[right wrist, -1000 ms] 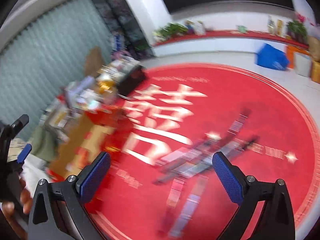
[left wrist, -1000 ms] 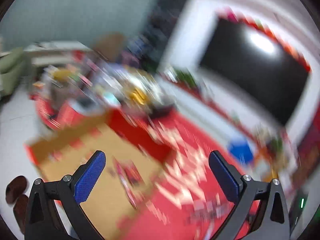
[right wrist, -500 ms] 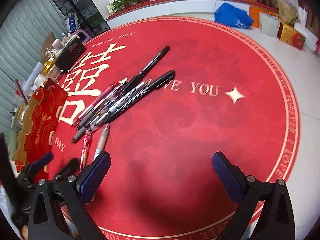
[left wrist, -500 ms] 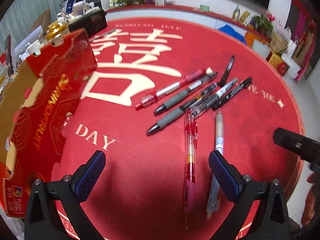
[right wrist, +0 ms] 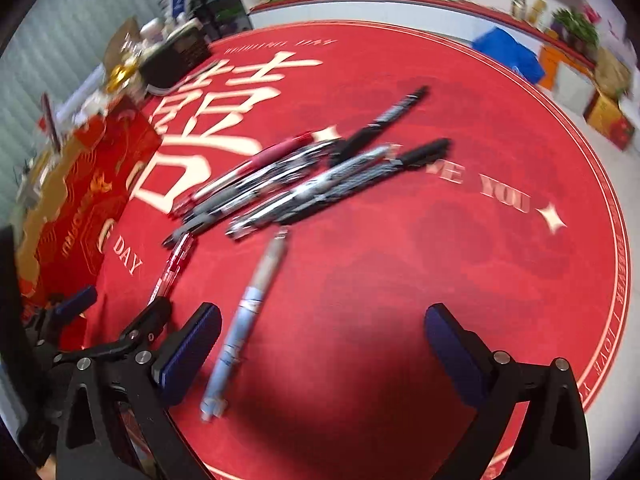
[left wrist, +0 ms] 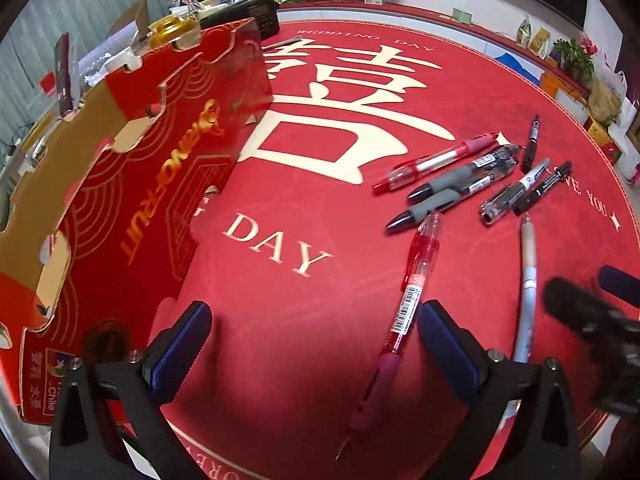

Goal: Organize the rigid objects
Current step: 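Close left tool on the red pen while right tool closes on the silver pen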

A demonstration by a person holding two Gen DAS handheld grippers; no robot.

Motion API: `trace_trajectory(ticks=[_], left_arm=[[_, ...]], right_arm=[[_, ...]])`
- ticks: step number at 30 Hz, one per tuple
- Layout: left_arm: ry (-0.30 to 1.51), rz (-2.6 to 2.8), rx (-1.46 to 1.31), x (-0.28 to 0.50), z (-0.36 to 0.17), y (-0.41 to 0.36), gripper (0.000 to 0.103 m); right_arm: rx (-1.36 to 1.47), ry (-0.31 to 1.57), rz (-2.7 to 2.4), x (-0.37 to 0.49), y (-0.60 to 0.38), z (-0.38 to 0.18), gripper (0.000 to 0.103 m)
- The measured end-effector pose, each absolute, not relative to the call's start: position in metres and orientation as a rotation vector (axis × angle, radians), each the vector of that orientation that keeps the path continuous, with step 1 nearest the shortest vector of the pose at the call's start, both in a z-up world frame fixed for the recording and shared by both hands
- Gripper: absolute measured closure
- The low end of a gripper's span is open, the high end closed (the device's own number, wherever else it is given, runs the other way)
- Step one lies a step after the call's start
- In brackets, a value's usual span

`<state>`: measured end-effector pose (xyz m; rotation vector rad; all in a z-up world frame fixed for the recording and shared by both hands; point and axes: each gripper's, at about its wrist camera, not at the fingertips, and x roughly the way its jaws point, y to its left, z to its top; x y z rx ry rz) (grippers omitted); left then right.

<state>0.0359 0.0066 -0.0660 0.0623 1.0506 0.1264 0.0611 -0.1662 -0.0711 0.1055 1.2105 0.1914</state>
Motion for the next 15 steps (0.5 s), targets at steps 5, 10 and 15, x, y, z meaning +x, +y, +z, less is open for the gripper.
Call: trace_trajectory(ticks=[5, 10, 15], left_arm=[[1.006, 0.11, 0.156, 0.031, -0.064, -0.003, 0.0], [1.013, 0.032, 0.196, 0.033, -0.064, -0.022, 0.0], [0.984, -0.019, 0.206, 0.036, -0.066, -0.04, 0.0]], right_arm=[[-0.061, 1.204, 0.206, 0.06, -0.139, -0.074, 0.044], [-0.139, 1.211, 0.229, 0.053, -0.161, -0.074, 0.066], [-0.134, 1.238, 0.226, 0.05, -0.199, -0.073, 0.066]])
